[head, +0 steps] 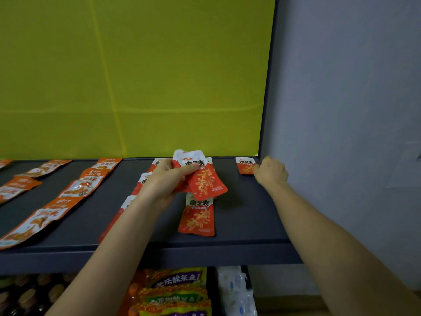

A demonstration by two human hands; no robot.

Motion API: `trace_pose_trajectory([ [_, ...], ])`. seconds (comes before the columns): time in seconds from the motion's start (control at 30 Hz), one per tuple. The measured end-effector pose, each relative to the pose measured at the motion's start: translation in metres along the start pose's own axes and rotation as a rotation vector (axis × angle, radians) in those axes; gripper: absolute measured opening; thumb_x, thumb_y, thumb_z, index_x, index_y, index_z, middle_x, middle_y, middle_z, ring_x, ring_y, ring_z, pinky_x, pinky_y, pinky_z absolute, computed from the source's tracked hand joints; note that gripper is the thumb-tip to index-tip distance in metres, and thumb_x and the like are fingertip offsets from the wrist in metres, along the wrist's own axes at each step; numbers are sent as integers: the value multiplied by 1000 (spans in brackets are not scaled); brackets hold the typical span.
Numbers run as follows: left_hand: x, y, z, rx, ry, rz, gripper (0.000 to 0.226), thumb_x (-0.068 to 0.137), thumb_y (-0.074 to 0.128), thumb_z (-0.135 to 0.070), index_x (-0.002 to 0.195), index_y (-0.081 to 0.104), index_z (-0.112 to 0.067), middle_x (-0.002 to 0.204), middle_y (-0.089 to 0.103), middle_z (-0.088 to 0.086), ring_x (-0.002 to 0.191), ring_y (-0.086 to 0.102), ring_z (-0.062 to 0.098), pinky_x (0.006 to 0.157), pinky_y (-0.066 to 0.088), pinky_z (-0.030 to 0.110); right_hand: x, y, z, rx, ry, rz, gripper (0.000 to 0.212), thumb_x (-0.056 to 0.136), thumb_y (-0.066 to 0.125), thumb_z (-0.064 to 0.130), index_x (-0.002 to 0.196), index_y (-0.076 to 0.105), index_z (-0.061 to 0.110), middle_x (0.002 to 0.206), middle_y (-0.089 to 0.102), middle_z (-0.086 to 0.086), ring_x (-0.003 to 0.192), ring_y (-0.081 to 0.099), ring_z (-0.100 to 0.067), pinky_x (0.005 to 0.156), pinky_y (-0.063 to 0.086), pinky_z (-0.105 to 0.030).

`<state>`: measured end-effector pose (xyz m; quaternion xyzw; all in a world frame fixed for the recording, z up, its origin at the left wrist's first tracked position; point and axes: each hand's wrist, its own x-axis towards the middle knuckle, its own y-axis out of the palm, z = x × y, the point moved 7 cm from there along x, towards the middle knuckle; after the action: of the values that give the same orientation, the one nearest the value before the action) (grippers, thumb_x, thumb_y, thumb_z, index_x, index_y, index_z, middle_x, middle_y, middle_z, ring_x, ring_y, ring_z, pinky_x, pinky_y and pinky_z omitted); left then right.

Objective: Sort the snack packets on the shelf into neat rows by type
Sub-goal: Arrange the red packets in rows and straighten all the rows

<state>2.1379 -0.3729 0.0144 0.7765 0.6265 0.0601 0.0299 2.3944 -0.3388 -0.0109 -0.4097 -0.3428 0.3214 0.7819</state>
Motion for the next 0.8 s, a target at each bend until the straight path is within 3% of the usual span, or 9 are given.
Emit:
trace_pose_trajectory([
  [0.13,0,10,1,24,9,31,8,84,63,-5,91,58,-5,81,66,7,54,65,6,50,54,16,-12,-29,17,235,-105,-35,37,96,37,33,99,62,6,105,64,-17,101,57,-35,76,41,-34],
  [0.2,1,18,2,9,13,38,20,82,66,-6,101,57,-3,83,67,7,58,65,9,52,55,18,-32,-39,35,422,-230,110,46,97,35,40,83,67,10,89,66,-12,90,59,-26,76,41,-32],
  [0.27,1,27,4,-2,29,38,20,80,68,-4,98,58,-4,83,67,8,57,66,9,54,56,20,-65,-38,48,496,-330,340,52,94,37,51,75,65,11,74,64,-8,74,56,-18,71,41,-30],
  [0.37,1,41,10,10,39,19,34,78,71,-6,108,56,-1,87,67,9,65,65,15,55,56,24,-96,-32,45,534,-379,481,62,87,47,57,80,63,-3,76,65,-18,72,56,-17,70,38,-30],
  [0.43,-2,50,11,-8,40,20,28,82,67,-11,107,55,-3,84,66,6,60,64,10,46,52,20,-99,-37,39,564,-410,448,51,89,50,49,80,66,2,79,68,-11,75,62,-20,72,44,-33],
  [0.5,-6,57,11,-41,17,7,4,90,56,-13,94,55,-11,75,62,1,54,61,7,42,47,16,-93,-46,30,650,-403,406,36,91,52,41,80,68,12,85,72,-7,80,67,-19,82,50,-37],
  [0.63,-21,62,15,54,16,-12,13,92,43,-8,97,53,-14,81,60,3,72,58,17,69,50,30,-61,-78,-6,823,-242,206,31,94,50,35,79,67,14,80,69,-2,66,63,-4,71,50,-20],
  [0.73,-41,82,26,137,40,160,15,90,52,-5,104,52,-12,88,64,2,75,63,13,71,55,26,-42,-81,-18,760,-194,165,31,94,47,38,76,65,19,78,67,6,71,59,-5,70,43,-20],
  [0.8,-47,90,36,247,65,216,21,88,58,-8,107,51,-15,96,66,0,82,64,10,74,56,24,-32,-69,-15,689,-179,164,34,94,47,39,82,68,15,86,70,-2,82,63,-15,77,45,-29],
])
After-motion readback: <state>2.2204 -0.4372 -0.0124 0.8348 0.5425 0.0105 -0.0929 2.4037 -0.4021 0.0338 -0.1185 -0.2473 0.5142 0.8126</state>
